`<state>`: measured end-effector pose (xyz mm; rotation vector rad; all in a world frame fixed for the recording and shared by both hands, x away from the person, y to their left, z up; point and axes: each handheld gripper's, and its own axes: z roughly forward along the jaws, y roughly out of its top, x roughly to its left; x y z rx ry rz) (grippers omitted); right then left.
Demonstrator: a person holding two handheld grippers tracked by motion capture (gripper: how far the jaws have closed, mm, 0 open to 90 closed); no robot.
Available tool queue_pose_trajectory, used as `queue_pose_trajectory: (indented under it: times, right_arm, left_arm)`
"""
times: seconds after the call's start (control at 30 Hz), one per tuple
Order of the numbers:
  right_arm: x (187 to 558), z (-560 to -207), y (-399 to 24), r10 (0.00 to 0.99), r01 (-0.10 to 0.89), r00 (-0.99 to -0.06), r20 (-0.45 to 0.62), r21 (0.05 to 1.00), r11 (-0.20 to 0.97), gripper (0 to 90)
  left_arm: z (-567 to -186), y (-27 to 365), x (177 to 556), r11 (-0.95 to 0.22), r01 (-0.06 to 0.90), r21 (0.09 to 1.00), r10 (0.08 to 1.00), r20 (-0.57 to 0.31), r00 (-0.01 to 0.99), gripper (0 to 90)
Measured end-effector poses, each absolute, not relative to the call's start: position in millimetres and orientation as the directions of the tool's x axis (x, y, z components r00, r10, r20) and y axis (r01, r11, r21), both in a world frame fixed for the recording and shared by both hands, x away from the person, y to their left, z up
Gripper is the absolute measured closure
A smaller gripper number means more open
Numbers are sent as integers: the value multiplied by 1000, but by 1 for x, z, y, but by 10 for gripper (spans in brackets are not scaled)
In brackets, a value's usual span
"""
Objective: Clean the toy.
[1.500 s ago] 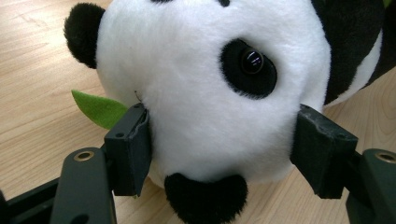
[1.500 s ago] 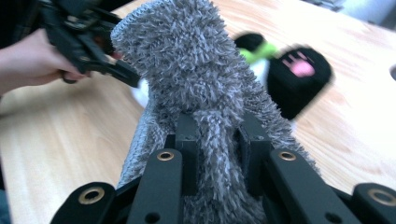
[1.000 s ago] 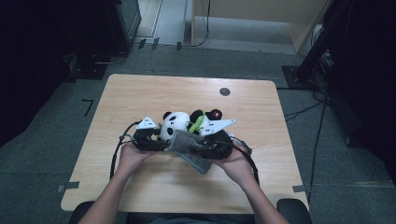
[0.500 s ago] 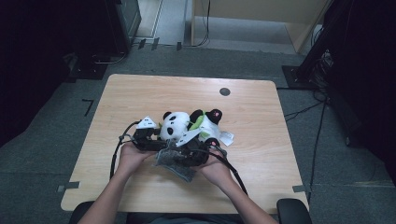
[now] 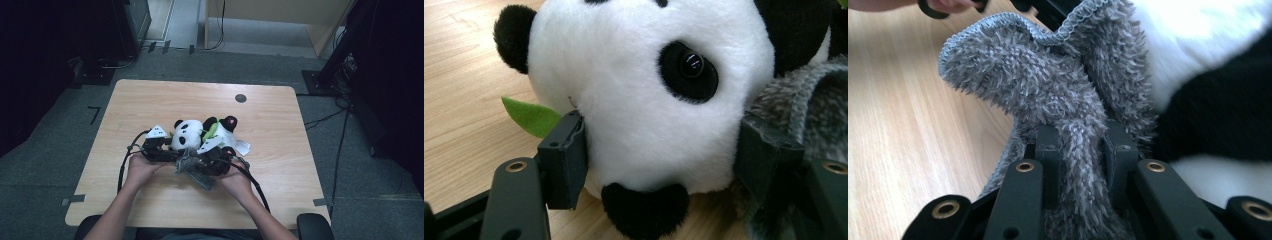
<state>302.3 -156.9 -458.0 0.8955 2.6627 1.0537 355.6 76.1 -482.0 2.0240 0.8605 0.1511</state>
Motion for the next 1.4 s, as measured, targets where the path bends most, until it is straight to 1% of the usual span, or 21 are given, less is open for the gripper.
queue_pose_trajectory:
  times: [0.13, 0.3, 0.5, 0.77, 0.87, 1.0, 1.17, 1.4]
  right_arm:
    - [295, -459, -171, 593, 483, -801, 86, 678, 554, 749]
    - [286, -459, -185, 602, 457, -797, 52, 703, 544, 747]
    - [279, -458, -204, 646, 491, -761, 65, 708, 507, 749]
    - [273, -457, -240, 702, 544, -705, 99, 712, 445, 752]
    - [272, -457, -248, 708, 552, -697, 112, 715, 430, 751]
    - [270, -456, -246, 694, 537, -711, 111, 723, 435, 751]
    - [266, -453, -237, 662, 530, -735, 148, 735, 424, 754]
    - [264, -446, -205, 590, 476, -795, 138, 746, 466, 754]
  left_arm:
    - [-483, 76, 356, -345, 516, 784, 625, -219, 750, 296]
    - [-482, 77, 357, -335, 531, 778, 629, -234, 741, 296]
    - [-482, 76, 357, -335, 533, 777, 631, -234, 739, 296]
    - [-483, 76, 357, -330, 534, 778, 632, -238, 738, 295]
    - [-483, 76, 357, -328, 533, 780, 631, -238, 738, 294]
    - [-483, 77, 357, -329, 531, 781, 630, -236, 739, 293]
    - [-484, 76, 358, -322, 530, 784, 634, -238, 736, 292]
    - [-483, 74, 356, -325, 527, 785, 639, -228, 734, 293]
